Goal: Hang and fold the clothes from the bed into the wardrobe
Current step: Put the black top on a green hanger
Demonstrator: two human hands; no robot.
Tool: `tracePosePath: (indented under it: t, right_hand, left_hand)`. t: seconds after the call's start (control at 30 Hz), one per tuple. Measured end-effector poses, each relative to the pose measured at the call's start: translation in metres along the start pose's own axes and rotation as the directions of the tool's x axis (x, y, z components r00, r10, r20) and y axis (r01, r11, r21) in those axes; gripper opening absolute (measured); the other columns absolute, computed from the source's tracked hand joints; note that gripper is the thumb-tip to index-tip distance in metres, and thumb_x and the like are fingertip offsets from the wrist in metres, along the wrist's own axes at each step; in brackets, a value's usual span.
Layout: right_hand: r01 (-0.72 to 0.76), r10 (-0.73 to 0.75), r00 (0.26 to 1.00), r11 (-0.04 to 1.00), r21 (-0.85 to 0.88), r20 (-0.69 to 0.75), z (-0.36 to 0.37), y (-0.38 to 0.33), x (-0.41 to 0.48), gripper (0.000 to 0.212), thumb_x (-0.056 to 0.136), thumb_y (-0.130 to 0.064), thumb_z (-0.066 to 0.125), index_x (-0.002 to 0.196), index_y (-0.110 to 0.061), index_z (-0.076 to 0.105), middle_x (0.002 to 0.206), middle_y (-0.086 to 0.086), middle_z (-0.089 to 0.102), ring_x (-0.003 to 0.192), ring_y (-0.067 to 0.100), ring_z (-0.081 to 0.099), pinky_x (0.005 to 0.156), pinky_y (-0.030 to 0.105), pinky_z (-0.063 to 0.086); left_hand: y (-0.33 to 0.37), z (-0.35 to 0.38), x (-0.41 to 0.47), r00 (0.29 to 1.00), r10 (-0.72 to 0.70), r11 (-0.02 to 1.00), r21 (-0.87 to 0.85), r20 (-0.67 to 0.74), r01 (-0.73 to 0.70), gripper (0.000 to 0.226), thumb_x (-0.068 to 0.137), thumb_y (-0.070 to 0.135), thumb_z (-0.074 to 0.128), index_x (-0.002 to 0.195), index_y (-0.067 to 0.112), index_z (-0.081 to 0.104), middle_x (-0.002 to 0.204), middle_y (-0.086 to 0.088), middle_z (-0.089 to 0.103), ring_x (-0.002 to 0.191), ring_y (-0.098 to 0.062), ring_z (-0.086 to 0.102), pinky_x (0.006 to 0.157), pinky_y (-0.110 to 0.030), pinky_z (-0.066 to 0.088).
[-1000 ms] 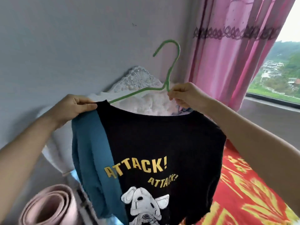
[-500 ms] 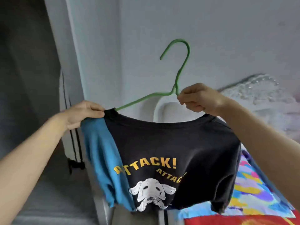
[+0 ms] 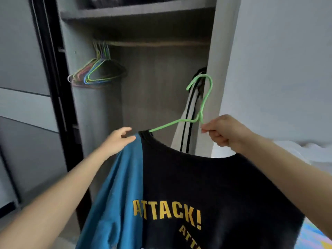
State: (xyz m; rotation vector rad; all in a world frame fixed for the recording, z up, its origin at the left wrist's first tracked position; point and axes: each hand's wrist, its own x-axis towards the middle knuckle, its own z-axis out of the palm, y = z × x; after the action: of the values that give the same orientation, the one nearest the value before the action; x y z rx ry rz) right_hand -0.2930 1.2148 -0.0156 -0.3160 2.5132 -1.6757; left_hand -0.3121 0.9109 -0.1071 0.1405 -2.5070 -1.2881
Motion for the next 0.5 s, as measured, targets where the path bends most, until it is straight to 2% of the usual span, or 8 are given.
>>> tracePosePath:
  t: [0.13,0.2,0.3,0.37,0.43,0.5]
  right_hand:
    - [-0.080,0.082,0.996,0.992,0.094,-0.022,0.063,-0.031,0.049,0.024,0.094,-0.014,0.054,0.073,-0.005,0.056,0.035,-0.007,0.030,0.028,0.004,0.022,0.029,0.014,0.016]
    - [-0.130,0.138,0.990,0.971,0.200,-0.029,0.077,-0.042,0.066,0.023,0.096,-0.011,0.049,0.074,-0.004,0.054,0.035,-0.007,0.032,0.026,0.003,0.022,0.028,0.013,0.016]
    - [-0.179,0.216,0.974,0.922,0.343,-0.072,0.094,-0.066,0.097,0.025,0.096,-0.005,0.042,0.074,-0.004,0.052,0.038,-0.005,0.036,0.026,0.003,0.024,0.028,0.013,0.016]
    - [-0.175,0.237,0.966,0.893,0.414,-0.103,0.096,-0.079,0.115,0.025,0.095,-0.001,0.037,0.073,-0.004,0.049,0.037,-0.004,0.036,0.024,0.003,0.024,0.028,0.012,0.015]
    - [-0.144,0.234,0.960,0.884,0.445,-0.154,0.096,-0.091,0.134,0.026,0.093,0.001,0.032,0.073,-0.005,0.048,0.036,-0.004,0.038,0.023,0.003,0.025,0.028,0.011,0.014]
    - [-0.099,0.219,0.951,0.885,0.455,-0.220,0.094,-0.101,0.155,0.024,0.091,0.002,0.029,0.077,-0.007,0.047,0.045,-0.001,0.041,0.023,0.003,0.026,0.029,0.011,0.015]
  left_hand:
    - [-0.039,-0.058,0.037,0.996,-0.023,0.998,0.054,-0.081,0.028,0.049,0.094,0.017,0.055,0.140,0.009,0.040,0.144,-0.016,0.039,0.132,-0.027,0.039,0.103,-0.030,0.031]
    - [-0.047,-0.076,0.050,0.991,-0.018,0.996,0.081,-0.135,0.029,0.048,0.094,0.016,0.055,0.140,0.008,0.042,0.142,-0.017,0.042,0.130,-0.029,0.041,0.101,-0.030,0.033]
    - [-0.062,-0.105,0.071,0.980,-0.013,0.988,0.149,-0.199,0.043,0.048,0.092,0.024,0.058,0.138,0.014,0.045,0.133,-0.018,0.051,0.125,-0.034,0.045,0.103,-0.039,0.037]
    - [-0.070,-0.113,0.085,0.977,0.000,0.980,0.194,-0.214,0.043,0.049,0.090,0.029,0.058,0.136,0.018,0.047,0.132,-0.015,0.054,0.122,-0.035,0.046,0.102,-0.046,0.038]
    - [-0.071,-0.116,0.095,0.973,0.014,0.973,0.229,-0.230,0.040,0.048,0.090,0.030,0.057,0.136,0.019,0.047,0.131,-0.015,0.054,0.119,-0.036,0.046,0.100,-0.046,0.039]
    - [-0.068,-0.111,0.103,0.978,0.030,0.969,0.247,-0.208,0.023,0.049,0.092,0.030,0.055,0.138,0.020,0.044,0.134,-0.014,0.050,0.122,-0.035,0.041,0.101,-0.044,0.037]
